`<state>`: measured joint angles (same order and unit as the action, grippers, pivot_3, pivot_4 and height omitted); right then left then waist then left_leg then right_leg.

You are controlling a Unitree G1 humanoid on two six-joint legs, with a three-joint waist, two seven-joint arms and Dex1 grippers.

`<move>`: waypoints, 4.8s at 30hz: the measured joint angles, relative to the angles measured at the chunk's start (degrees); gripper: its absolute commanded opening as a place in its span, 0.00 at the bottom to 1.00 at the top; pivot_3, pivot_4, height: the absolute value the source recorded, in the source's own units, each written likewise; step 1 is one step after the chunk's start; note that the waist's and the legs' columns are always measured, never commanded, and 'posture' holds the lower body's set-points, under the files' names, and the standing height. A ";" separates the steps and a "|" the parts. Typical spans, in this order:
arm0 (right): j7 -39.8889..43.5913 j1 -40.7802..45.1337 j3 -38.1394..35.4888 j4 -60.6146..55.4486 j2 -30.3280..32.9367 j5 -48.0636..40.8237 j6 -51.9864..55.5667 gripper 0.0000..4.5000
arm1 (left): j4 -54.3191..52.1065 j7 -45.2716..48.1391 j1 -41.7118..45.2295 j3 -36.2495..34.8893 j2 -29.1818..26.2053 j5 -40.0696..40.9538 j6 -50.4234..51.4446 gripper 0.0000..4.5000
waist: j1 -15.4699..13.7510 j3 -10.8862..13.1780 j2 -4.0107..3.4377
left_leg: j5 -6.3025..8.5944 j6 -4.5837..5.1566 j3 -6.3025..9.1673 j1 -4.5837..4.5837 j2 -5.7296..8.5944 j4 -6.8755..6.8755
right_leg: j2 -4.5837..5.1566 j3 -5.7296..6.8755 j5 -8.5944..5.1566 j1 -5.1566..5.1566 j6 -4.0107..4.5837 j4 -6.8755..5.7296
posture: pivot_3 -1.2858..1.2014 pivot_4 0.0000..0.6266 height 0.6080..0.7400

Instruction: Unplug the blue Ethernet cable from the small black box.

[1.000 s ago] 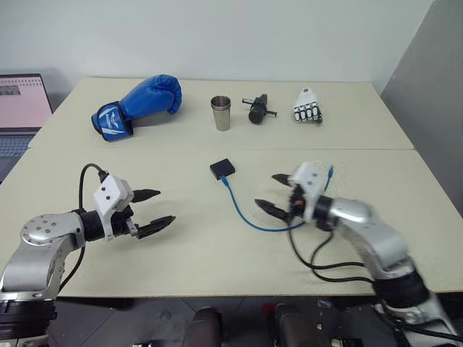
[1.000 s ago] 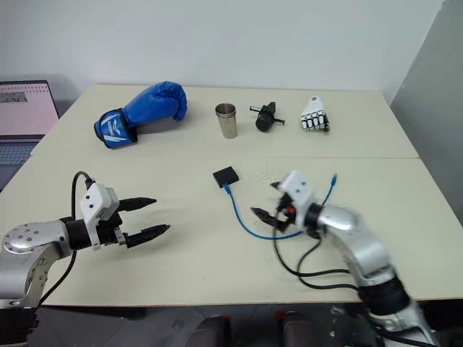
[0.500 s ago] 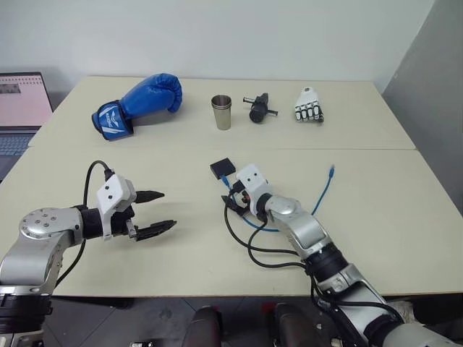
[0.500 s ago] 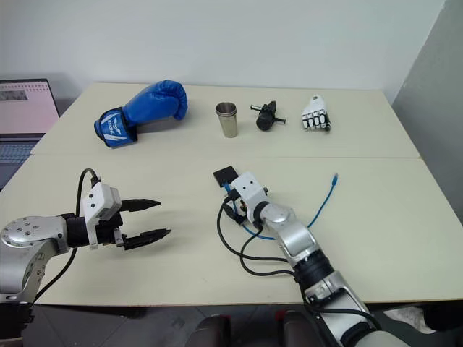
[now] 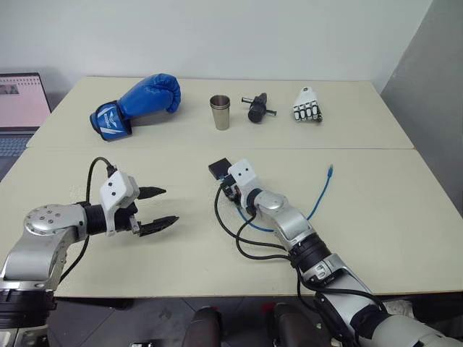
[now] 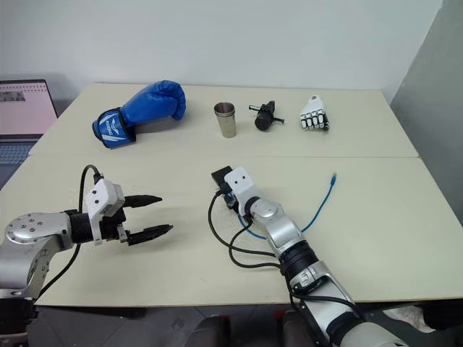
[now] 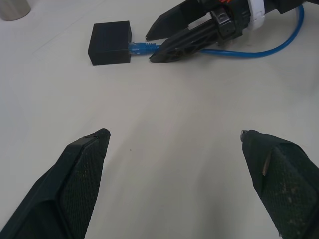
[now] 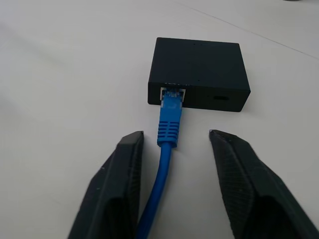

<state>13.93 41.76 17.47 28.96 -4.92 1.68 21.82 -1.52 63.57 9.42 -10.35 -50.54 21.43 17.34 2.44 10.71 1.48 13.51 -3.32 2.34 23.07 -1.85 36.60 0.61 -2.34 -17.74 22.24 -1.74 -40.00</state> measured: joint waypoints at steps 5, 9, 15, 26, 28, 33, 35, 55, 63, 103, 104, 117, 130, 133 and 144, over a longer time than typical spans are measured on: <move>1.25 -0.06 0.73 -0.02 0.91 1.82 -1.15 0.03 | 0.02 -1.86 0.42 0.45 0.45 -0.30 0.67 1.00 | 0.01 0.00 0.00 | 0.00 0.00 0.01 0.00 0.00 0.00 | 0.00 0.00 0.00 0.00 0.00 0.00 | 0.52 0.24 1.00; 3.67 -1.40 2.40 -2.27 3.97 3.80 -3.79 0.02 | 0.03 -3.11 0.51 0.45 1.26 0.26 2.78 1.00 | -0.05 0.00 0.00 | 0.00 0.00 0.00 0.02 0.02 0.00 | 0.01 0.00 0.00 0.00 0.00 0.01 | 0.52 0.24 1.00; 12.04 -6.63 6.66 -13.01 15.30 6.96 -15.27 0.02 | 0.37 -4.74 5.13 -0.96 5.49 8.22 13.97 1.00 | -0.21 0.00 0.01 | 0.00 0.00 0.03 0.08 0.05 0.06 | 0.03 0.05 0.00 -0.02 -0.02 0.02 | 0.52 0.24 1.00; 23.07 -6.65 8.67 -18.32 27.65 10.09 -43.47 0.01 | 2.11 -5.50 12.15 -2.66 8.39 21.71 33.58 1.00 | 0.77 0.01 0.02 | 0.00 0.00 0.06 0.01 0.01 0.09 | -0.05 0.00 0.00 -0.07 -0.02 0.00 | 0.52 0.24 1.00; 23.88 -5.86 8.69 -18.53 28.22 10.68 -45.62 0.01 | 2.11 -5.53 12.89 -2.66 9.11 22.59 34.66 1.00 | 0.69 0.01 0.03 | 0.00 0.00 0.07 0.00 0.01 0.12 | -0.04 0.02 0.00 -0.11 -0.02 -0.01 | 0.52 0.24 1.00; 25.05 -5.23 8.69 -18.74 28.17 11.45 -48.26 0.01 | 2.15 -5.76 14.05 -2.64 10.13 24.10 37.03 1.00 | 0.57 0.01 0.03 | 0.00 -0.01 0.27 0.00 0.03 0.14 | -0.03 0.01 0.00 -0.12 -0.01 -0.01 | 0.52 0.24 1.00; 25.17 -5.11 8.68 -18.72 28.06 12.14 -48.91 0.01 | 2.14 -5.94 14.07 -2.64 10.47 24.68 37.70 1.00 | 0.57 0.01 0.03 | 0.00 -0.01 0.31 0.00 0.03 0.15 | -0.02 0.00 0.01 -0.12 -0.01 -0.01 | 0.52 0.24 1.00; 24.22 -4.12 8.57 -17.37 27.23 16.37 -52.37 0.01 | 1.43 -5.37 13.79 -2.53 11.33 27.89 40.18 0.27 | 0.42 0.01 0.03 | -0.01 -0.02 0.42 -0.01 0.06 0.17 | 0.01 0.01 0.01 -0.14 -0.01 -0.01 | 0.52 0.24 1.00; 22.85 -4.12 8.51 -17.05 27.64 18.18 -54.19 0.09 | 1.14 -4.21 13.65 -2.33 11.27 28.27 40.17 0.18 | 0.41 0.01 0.03 | -0.01 -0.02 0.41 -0.01 0.07 0.18 | 0.02 0.01 0.01 -0.15 -0.01 -0.01 | 0.52 0.24 1.00; 32.05 -10.07 -6.02 -37.97 23.17 -40.43 25.23 0.52 | 4.37 7.10 18.77 4.65 9.23 24.33 34.07 0.18 | -0.43 0.01 0.01 | 0.00 0.00 0.43 0.01 0.08 0.19 | -0.02 0.06 -0.01 -0.16 -0.02 0.03 | 0.52 0.24 1.00; 32.21 -9.85 -6.21 -37.58 22.83 -40.89 25.75 0.52 | 4.38 7.10 18.77 4.52 9.23 24.57 34.38 0.18 | -0.43 0.01 0.01 | 0.00 0.00 0.44 0.02 0.08 0.19 | -0.02 0.06 -0.01 -0.16 -0.02 0.03 | 0.52 0.24 1.00; 32.16 -8.70 -9.43 -36.07 20.80 -43.78 31.42 0.52 | 4.38 7.07 18.77 4.31 9.24 24.96 34.83 0.18 | -0.46 0.01 0.01 | 0.00 0.00 0.42 0.02 0.08 0.17 | -0.02 0.06 -0.01 -0.14 -0.02 0.04 | 0.52 0.24 1.00; 31.73 -8.34 -10.10 -35.13 19.92 -43.72 32.59 0.30 | 4.38 7.05 18.77 4.31 9.30 24.97 34.83 0.18 | -0.44 0.01 0.01 | 0.00 0.00 0.39 0.04 0.08 0.15 | -0.03 0.06 -0.01 -0.11 -0.02 0.04 | 0.52 0.24 1.00; 31.67 -8.34 -10.15 -35.13 20.05 -43.41 32.62 0.16 | 4.37 7.30 18.77 4.31 9.30 25.01 34.83 0.18 | -0.44 0.02 0.01 | 0.00 0.00 0.38 0.05 0.08 0.15 | -0.03 0.06 -0.01 -0.10 -0.02 0.04 | 0.52 0.24 1.00; 32.23 -8.34 -11.16 -35.13 19.98 -43.93 34.21 0.01 | 4.38 7.97 18.76 4.32 9.29 24.93 34.68 0.18 | -0.44 0.02 0.01 | 0.00 0.00 0.37 0.07 0.07 0.14 | -0.03 0.06 -0.01 -0.07 -0.02 0.04 | 0.52 0.24 1.00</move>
<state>46.16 33.42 6.30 -6.17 15.06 -42.24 56.02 2.86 71.54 28.18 -6.04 -41.25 46.36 52.02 2.00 10.73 1.49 13.52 -3.32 2.71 23.14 -1.78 36.74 0.58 -2.29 -17.75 22.17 -1.76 -39.96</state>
